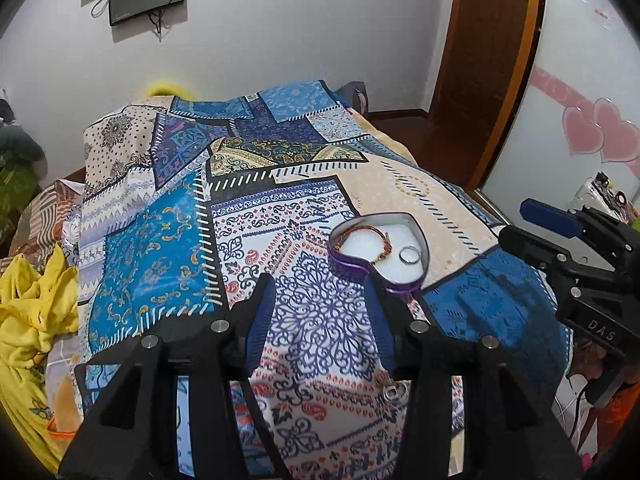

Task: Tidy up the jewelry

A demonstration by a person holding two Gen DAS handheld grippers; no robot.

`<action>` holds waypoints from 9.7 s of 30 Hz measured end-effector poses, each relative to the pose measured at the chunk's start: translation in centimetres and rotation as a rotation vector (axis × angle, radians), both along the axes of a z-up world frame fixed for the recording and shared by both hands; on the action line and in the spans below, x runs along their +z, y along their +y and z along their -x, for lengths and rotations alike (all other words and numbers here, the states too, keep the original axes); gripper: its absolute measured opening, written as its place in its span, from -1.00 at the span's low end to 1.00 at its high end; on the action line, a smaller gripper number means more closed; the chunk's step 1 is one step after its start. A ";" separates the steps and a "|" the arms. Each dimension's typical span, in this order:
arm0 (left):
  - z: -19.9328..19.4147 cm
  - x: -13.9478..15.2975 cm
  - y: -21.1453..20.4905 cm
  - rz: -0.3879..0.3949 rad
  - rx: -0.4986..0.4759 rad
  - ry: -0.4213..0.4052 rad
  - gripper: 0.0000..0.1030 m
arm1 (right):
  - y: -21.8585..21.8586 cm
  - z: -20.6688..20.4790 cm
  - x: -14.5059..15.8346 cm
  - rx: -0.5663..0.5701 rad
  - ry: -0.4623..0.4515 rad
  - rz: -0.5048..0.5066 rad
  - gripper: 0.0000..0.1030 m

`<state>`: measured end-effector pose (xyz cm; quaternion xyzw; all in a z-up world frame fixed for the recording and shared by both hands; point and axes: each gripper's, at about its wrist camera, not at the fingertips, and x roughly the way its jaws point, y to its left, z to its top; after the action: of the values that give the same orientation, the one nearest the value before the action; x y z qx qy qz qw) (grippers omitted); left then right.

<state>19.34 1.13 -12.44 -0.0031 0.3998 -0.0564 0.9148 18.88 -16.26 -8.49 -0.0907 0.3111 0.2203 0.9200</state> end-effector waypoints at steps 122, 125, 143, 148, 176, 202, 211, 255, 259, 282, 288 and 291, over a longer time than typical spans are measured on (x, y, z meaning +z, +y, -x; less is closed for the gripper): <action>0.3 2.3 -2.3 0.052 -0.097 -0.167 -0.61 | 1.2 -1.0 1.3 0.073 -0.063 -0.104 -0.84; -0.9 1.7 -2.1 0.078 -0.095 -0.145 -0.61 | 1.5 -1.8 0.8 0.075 -0.043 -0.109 -0.84; -6.3 -1.9 -3.0 0.106 -0.103 -0.040 -0.61 | 2.7 -6.9 -3.5 0.108 0.131 -0.102 -0.84; -7.8 -2.8 -3.3 0.109 -0.109 -0.003 -0.61 | 2.6 -7.8 -4.2 0.108 0.170 -0.085 -0.84; -7.2 -2.3 -2.4 0.077 -0.084 -0.010 -0.61 | 2.8 -8.4 -5.3 0.131 0.258 -0.022 -0.80; 2.3 0.7 0.3 0.059 -0.050 -0.049 -0.22 | 0.3 -0.6 -0.9 0.050 0.104 -0.044 -0.21; 4.9 -1.0 0.0 0.035 -0.072 -0.005 -0.22 | 0.6 2.0 -3.1 0.068 0.138 -0.025 -0.21; 3.4 -8.3 -3.8 -0.133 -0.243 0.174 -0.38 | 3.8 3.4 -8.6 0.224 0.234 0.050 -0.90; 2.7 -8.4 -3.6 -0.108 -0.239 0.183 -0.38 | 3.3 3.6 -8.1 0.227 0.235 0.022 -0.90; 3.2 -7.5 -2.2 -0.023 -0.177 0.149 -0.85 | 4.3 4.0 -8.8 0.222 0.233 0.073 -0.34; 3.8 -7.0 -1.5 -0.016 -0.171 0.155 -0.75 | 5.0 3.6 -9.0 0.233 0.214 0.095 -0.54; 4.2 -7.0 -1.6 -0.024 -0.177 0.151 -0.59 | 5.1 3.6 -9.0 0.234 0.215 0.093 -0.66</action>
<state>15.10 -0.46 -19.41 0.0388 0.4667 -0.1319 0.8736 15.33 -11.14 -17.53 -0.1446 0.4049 0.3199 0.8443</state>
